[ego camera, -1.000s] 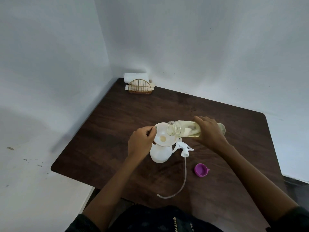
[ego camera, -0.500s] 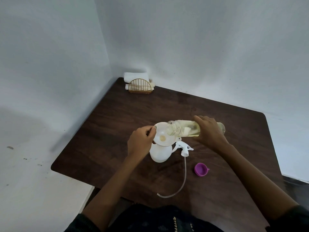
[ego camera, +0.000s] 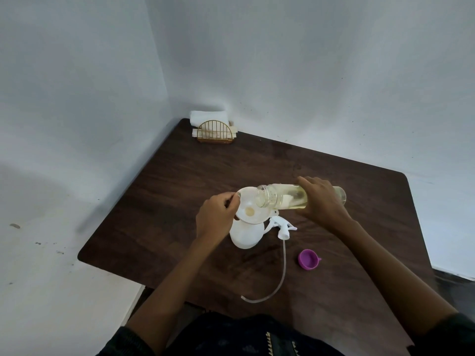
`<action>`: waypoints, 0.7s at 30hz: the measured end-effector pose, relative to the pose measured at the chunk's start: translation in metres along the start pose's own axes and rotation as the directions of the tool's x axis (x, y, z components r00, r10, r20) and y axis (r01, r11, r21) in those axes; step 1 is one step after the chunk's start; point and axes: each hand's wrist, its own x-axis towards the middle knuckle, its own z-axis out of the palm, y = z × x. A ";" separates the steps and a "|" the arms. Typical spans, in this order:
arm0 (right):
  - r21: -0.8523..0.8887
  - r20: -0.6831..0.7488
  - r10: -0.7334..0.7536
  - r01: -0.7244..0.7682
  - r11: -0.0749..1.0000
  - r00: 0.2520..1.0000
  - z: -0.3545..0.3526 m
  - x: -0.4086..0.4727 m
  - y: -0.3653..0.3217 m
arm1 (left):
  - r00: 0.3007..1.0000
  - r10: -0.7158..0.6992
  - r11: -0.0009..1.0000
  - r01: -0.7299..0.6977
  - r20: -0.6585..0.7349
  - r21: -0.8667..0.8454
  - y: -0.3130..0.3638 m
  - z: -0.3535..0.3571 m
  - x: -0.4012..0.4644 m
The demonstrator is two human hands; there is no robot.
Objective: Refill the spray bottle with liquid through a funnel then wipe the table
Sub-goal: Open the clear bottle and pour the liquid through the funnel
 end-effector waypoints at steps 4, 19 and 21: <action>0.001 0.004 0.007 -0.007 1.000 1.000 0.000 -0.001 0.001 | 1.000 0.000 1.000 0.000 0.004 0.008 0.000 -0.001 0.000; -0.030 0.013 -0.003 0.004 1.000 1.000 -0.002 0.000 0.001 | 1.000 -0.010 1.000 0.010 0.002 -0.016 -0.004 0.002 0.001; -0.037 0.012 -0.003 0.003 0.999 1.000 -0.002 0.000 0.001 | 1.000 -0.008 1.000 0.008 -0.002 -0.017 -0.004 0.003 0.001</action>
